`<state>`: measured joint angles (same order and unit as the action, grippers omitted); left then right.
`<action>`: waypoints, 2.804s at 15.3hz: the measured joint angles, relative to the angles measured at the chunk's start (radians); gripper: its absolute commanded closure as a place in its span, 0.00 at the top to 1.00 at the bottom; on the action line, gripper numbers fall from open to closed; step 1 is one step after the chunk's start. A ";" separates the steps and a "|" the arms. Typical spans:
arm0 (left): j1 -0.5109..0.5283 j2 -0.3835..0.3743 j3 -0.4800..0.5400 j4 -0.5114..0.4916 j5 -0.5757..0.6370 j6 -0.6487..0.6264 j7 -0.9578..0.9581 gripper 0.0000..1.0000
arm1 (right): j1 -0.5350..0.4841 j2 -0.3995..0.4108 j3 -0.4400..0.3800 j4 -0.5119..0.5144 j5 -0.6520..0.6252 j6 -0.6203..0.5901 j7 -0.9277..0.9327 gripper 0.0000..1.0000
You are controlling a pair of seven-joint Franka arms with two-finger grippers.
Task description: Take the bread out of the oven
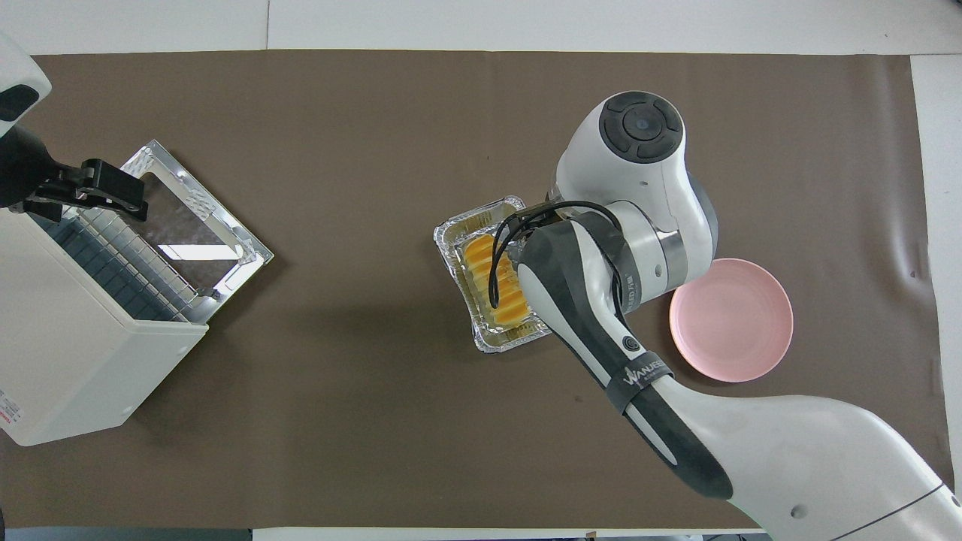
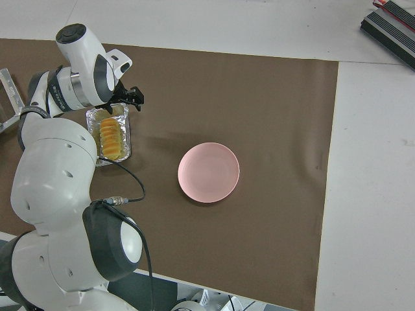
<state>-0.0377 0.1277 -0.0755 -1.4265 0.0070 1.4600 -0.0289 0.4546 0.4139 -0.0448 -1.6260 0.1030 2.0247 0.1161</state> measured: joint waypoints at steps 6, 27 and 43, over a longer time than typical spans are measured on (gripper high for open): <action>0.003 -0.075 -0.012 -0.102 0.000 -0.003 0.042 1.00 | 0.026 0.003 0.000 -0.106 0.000 0.149 0.046 0.97; 0.004 -0.084 -0.008 -0.127 0.000 0.040 0.043 1.00 | 0.007 -0.012 -0.011 -0.107 0.000 0.250 0.118 0.00; 0.004 -0.084 -0.008 -0.127 0.000 0.041 0.043 1.00 | -0.519 0.084 -0.016 0.058 0.172 0.117 -0.288 0.00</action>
<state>-0.0335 0.0438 -0.0833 -1.5535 0.0069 1.5014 0.0143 -0.0646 0.4975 -0.0612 -1.5685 0.2752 2.1413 -0.1714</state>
